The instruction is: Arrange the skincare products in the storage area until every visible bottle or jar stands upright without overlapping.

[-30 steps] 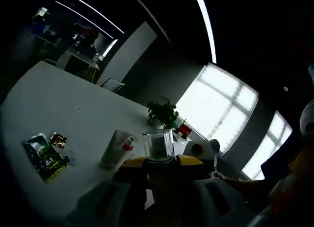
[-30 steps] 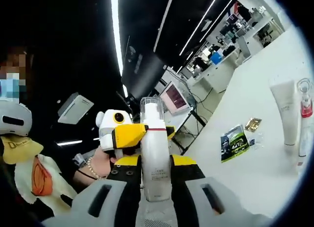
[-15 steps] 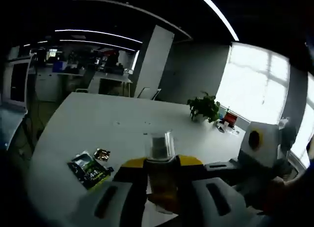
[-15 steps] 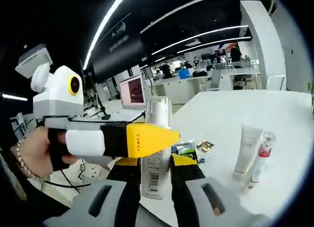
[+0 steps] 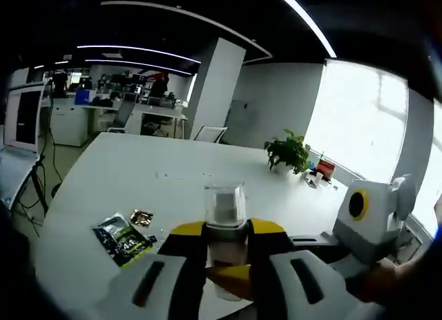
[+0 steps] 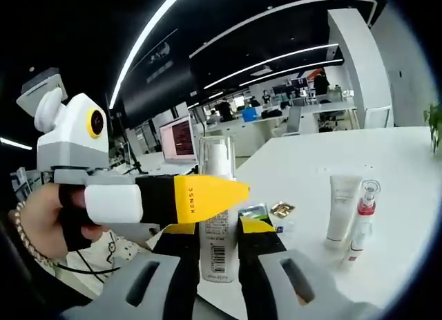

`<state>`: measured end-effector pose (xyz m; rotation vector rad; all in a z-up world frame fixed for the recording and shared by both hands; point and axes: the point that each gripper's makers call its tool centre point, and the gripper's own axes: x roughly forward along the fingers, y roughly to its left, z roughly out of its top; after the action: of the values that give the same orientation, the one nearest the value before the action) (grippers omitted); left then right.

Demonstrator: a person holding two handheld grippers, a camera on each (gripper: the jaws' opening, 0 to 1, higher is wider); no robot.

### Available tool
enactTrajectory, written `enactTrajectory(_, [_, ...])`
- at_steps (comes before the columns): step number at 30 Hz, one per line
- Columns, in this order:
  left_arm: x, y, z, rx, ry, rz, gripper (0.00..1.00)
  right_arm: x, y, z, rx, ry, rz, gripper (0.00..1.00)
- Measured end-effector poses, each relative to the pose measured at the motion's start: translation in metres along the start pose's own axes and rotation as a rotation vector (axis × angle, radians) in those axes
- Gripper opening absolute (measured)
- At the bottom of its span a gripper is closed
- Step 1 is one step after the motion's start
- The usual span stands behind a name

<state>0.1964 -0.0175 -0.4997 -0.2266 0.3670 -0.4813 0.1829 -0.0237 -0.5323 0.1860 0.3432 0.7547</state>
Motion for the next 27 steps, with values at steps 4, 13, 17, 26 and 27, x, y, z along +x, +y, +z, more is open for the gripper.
enactTrajectory(4, [0.001,-0.007,0.002,-0.035,-0.014,-0.075,0.22,-0.001,0.002,-0.003,0.082,-0.008,0.066,0.2])
enactTrajectory(13, [-0.007,-0.011,0.002,-0.065,0.017,-0.269,0.26,-0.013,0.004,0.002,0.212,-0.01,0.272,0.2])
enactTrajectory(17, [-0.014,-0.015,0.006,-0.119,0.04,-0.411,0.27,-0.018,0.011,0.004,0.288,-0.01,0.373,0.2])
enactTrajectory(26, [-0.035,-0.026,0.005,-0.137,0.148,-0.699,0.3,-0.044,0.051,0.016,0.426,0.002,0.769,0.2])
enactTrajectory(27, [-0.035,-0.028,0.003,-0.134,0.154,-0.705,0.31,-0.046,0.053,0.017,0.419,-0.002,0.791,0.2])
